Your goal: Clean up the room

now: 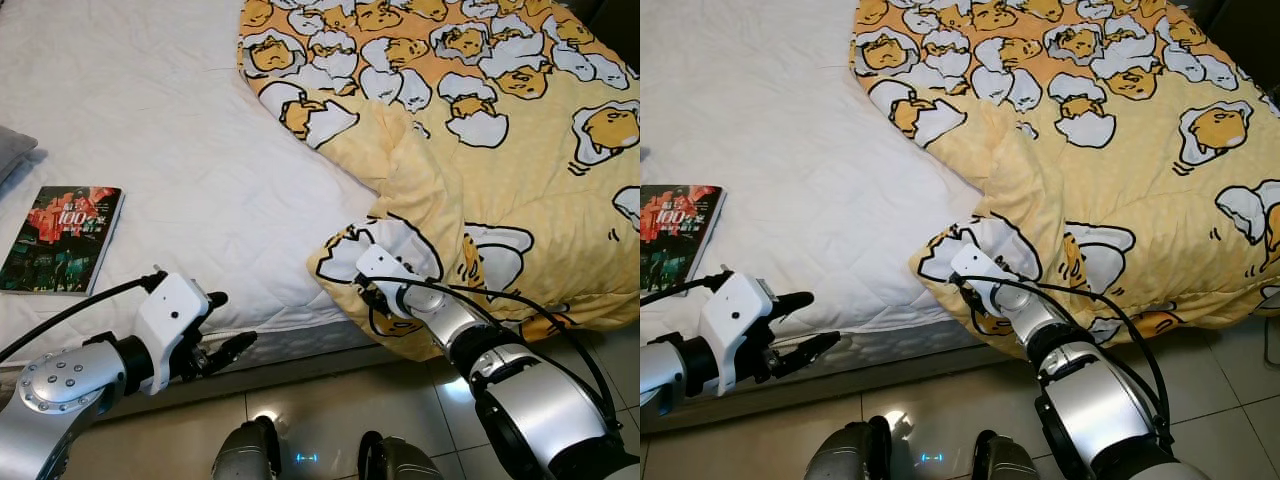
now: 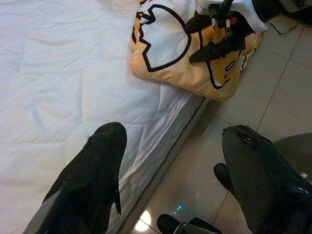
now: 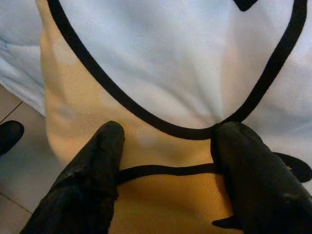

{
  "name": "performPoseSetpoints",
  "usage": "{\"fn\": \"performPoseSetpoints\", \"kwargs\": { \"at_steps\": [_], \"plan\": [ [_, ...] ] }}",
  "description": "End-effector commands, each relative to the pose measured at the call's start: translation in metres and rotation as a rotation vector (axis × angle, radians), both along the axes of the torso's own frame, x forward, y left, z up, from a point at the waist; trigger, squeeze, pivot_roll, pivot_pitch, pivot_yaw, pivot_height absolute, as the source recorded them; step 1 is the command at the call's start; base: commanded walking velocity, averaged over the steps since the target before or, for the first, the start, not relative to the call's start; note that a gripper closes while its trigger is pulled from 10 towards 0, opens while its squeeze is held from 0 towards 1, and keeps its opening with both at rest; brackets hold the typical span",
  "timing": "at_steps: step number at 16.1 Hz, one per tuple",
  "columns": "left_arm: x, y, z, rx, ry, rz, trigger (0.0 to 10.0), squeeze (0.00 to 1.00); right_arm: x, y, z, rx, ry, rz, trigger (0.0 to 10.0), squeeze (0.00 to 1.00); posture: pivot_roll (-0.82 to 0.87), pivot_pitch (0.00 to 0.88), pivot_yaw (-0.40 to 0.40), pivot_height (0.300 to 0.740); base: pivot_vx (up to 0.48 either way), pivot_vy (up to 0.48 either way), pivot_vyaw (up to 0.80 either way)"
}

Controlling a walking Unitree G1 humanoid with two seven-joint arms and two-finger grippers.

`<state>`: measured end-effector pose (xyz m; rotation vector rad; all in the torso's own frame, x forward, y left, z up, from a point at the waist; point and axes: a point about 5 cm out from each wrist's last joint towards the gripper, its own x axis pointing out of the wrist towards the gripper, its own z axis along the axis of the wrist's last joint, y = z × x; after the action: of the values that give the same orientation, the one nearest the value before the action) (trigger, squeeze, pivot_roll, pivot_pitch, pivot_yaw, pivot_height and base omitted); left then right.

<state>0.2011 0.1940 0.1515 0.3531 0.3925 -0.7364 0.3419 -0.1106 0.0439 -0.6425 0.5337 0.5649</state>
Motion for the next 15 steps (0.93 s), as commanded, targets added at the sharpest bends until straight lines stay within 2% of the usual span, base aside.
{"fn": "performPoseSetpoints", "kwargs": {
  "at_steps": [1, 12, 15],
  "plan": [
    [-0.0017, -0.0003, 0.0028, -0.003, -0.005, 0.004, 10.0, 0.0, 0.0014, -0.0035, 0.0014, 0.0, -0.005, -0.009, 0.0, 0.0, 0.23, 0.221, -0.025, 0.74, 0.0, 0.0, 0.0],
    [-0.0004, -0.005, 0.0019, -0.02, 0.015, -0.025, 10.0, 0.0, 0.0048, -0.0071, 0.0061, 0.037, -0.011, -0.031, 0.0, 0.0, 0.23, 0.202, -0.03, 0.74, 0.0, 0.0, 0.0],
    [0.0062, -0.008, 0.0014, -0.03, -0.005, -0.021, 10.0, 0.0, 0.0036, 0.0022, 0.0088, 0.196, 0.006, -0.013, 0.0, 0.0, 0.21, 0.172, -0.04, 0.74, 0.0, 0.0, 0.0]
  ]
}}
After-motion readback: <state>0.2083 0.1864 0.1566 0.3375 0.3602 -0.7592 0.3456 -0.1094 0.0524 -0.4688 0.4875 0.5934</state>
